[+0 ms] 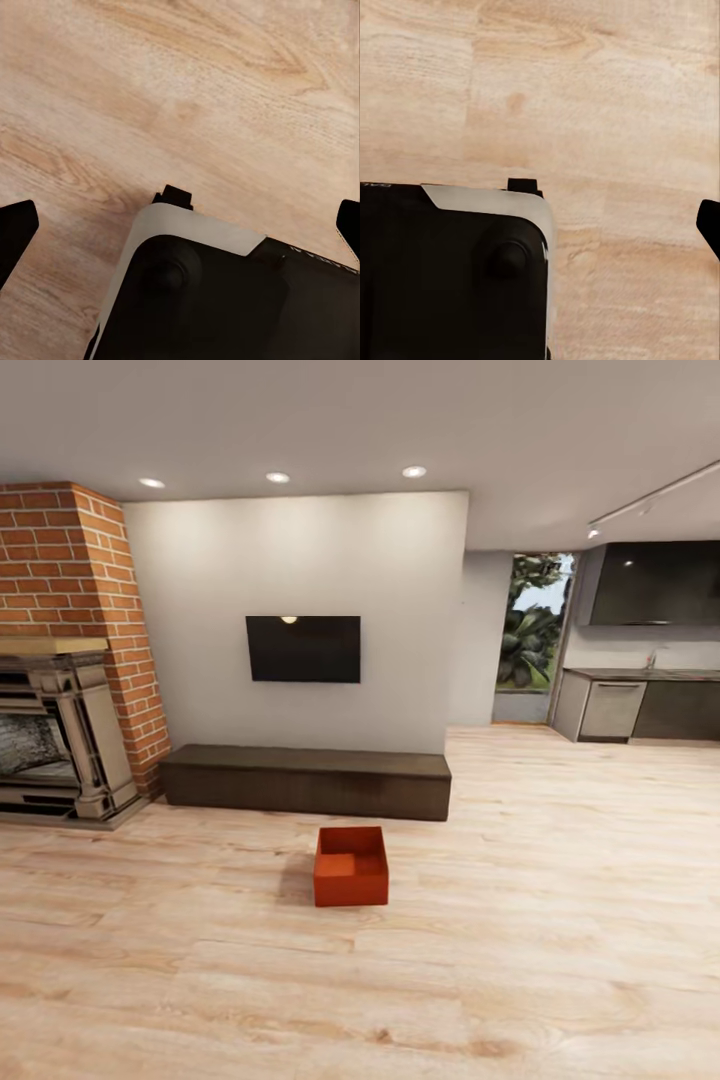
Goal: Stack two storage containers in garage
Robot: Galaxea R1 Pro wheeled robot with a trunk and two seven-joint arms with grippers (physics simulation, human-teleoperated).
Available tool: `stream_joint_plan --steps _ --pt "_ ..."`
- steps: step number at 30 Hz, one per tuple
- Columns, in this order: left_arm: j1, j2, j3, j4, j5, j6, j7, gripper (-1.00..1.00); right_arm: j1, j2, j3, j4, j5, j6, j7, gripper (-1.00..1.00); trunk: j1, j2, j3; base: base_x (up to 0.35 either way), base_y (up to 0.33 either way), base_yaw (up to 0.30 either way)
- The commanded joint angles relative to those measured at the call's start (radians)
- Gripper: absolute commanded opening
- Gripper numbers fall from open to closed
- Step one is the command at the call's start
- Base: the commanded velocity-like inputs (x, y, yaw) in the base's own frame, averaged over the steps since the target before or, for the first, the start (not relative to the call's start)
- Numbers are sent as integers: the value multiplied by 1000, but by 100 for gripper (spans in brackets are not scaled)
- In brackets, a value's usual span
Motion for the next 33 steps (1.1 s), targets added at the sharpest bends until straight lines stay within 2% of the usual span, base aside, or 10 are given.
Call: stream_joint_plan --steps 1,12,33 --pt "-1 0 7 1 0 -2 0 100 -1 0 9 3 -7 -5 0 100 1 -1 -1 322 93 -2" --pt "-1 1 7 1 -2 -2 0 100 -1 0 10 3 -5 -7 3 100 1 -1 -1 322 80 0" --pt "-1 0 5 1 -6 6 0 100 -1 0 10 3 -6 -7 2 100 1 -1 -1 323 3 0"
